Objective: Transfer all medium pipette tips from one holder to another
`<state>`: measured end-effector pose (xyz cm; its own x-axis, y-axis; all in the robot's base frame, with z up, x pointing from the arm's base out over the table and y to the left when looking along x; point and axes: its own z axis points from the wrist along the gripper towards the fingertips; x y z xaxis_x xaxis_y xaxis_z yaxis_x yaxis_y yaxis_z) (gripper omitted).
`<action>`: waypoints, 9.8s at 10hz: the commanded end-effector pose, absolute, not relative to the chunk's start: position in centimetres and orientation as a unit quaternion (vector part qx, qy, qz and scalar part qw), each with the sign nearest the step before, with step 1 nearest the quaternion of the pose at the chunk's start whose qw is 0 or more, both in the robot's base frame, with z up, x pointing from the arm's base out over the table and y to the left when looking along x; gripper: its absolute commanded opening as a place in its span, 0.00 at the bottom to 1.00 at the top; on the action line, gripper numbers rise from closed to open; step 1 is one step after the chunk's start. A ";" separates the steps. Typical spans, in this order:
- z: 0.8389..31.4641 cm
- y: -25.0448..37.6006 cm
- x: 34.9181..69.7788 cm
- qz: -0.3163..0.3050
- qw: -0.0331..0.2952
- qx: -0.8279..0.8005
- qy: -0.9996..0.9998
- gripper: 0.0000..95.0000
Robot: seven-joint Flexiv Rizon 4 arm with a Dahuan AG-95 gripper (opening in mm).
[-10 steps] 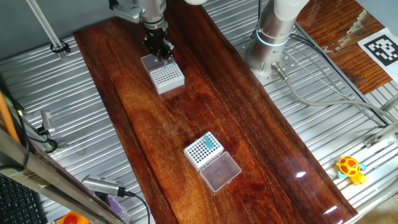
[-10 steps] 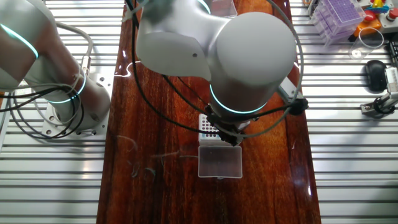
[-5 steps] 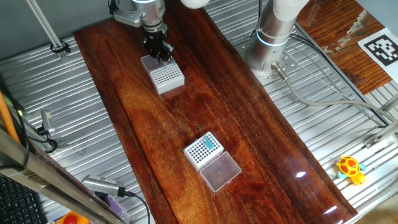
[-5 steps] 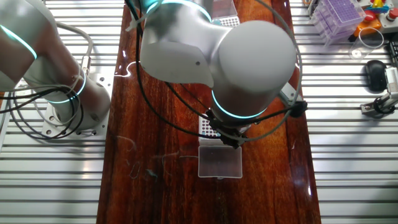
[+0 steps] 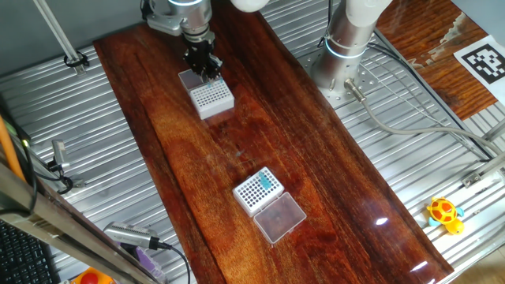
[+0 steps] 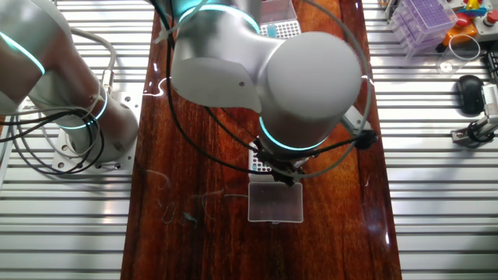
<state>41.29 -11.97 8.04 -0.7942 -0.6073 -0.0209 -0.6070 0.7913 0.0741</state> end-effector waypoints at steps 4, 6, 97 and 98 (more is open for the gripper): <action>7.7 -11.6 41.5 -0.035 0.001 0.323 -0.946 0.00; 7.9 -11.6 41.5 -0.034 0.001 0.328 -0.944 0.00; 10.5 -10.0 38.6 -0.017 0.004 0.285 -0.958 0.20; 10.2 -10.3 38.8 -0.017 0.003 0.288 -0.958 0.20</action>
<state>39.01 -10.29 9.99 -0.8343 -0.5513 0.0013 -0.5510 0.8339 0.0323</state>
